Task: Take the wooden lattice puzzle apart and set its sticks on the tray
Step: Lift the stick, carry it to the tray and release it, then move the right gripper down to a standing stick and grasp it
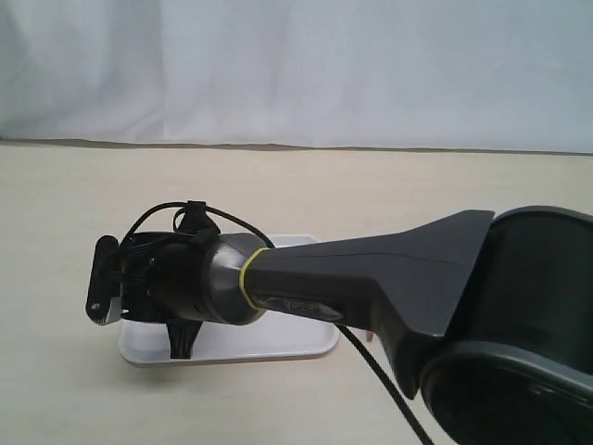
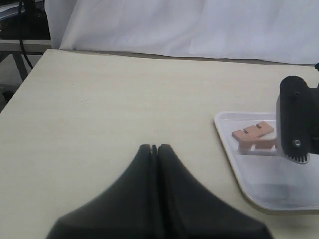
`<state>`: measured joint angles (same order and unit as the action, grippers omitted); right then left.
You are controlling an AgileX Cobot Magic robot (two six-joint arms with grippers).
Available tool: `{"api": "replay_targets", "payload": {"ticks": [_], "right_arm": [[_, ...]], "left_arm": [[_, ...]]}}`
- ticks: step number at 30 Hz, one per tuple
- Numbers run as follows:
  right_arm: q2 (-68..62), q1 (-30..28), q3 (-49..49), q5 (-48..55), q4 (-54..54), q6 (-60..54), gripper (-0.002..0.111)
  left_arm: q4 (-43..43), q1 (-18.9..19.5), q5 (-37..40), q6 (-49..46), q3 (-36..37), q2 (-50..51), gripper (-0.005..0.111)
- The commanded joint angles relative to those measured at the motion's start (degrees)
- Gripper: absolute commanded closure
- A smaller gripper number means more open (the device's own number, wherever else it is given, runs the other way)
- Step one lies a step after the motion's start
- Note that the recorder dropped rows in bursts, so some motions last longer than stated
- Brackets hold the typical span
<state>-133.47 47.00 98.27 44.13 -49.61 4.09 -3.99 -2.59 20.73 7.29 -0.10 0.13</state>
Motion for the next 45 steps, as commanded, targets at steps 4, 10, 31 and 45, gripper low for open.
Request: {"api": "replay_targets", "payload": {"ticks": [4,10,31,45], "right_arm": [[0.7,1.6,0.4,4.1,-0.6,0.9,0.063],[7.6,1.6,0.4,4.8,4.3,0.7,0.06],[23.6,-25.9,-10.5,14.3,35.5,-2.0,0.06],[24.2,-33.6,-27.5,-0.1,35.3,7.6,0.06]], "left_arm": [[0.0,-0.1,-0.4,0.3,0.1,-0.1,0.107],[0.0,-0.1,-0.4,0.3,0.1,-0.1,0.107],[0.0,-0.1,-0.5,0.3,0.1,-0.1,0.107],[0.0,-0.1,-0.5,0.3,0.1,-0.1,0.107]]}}
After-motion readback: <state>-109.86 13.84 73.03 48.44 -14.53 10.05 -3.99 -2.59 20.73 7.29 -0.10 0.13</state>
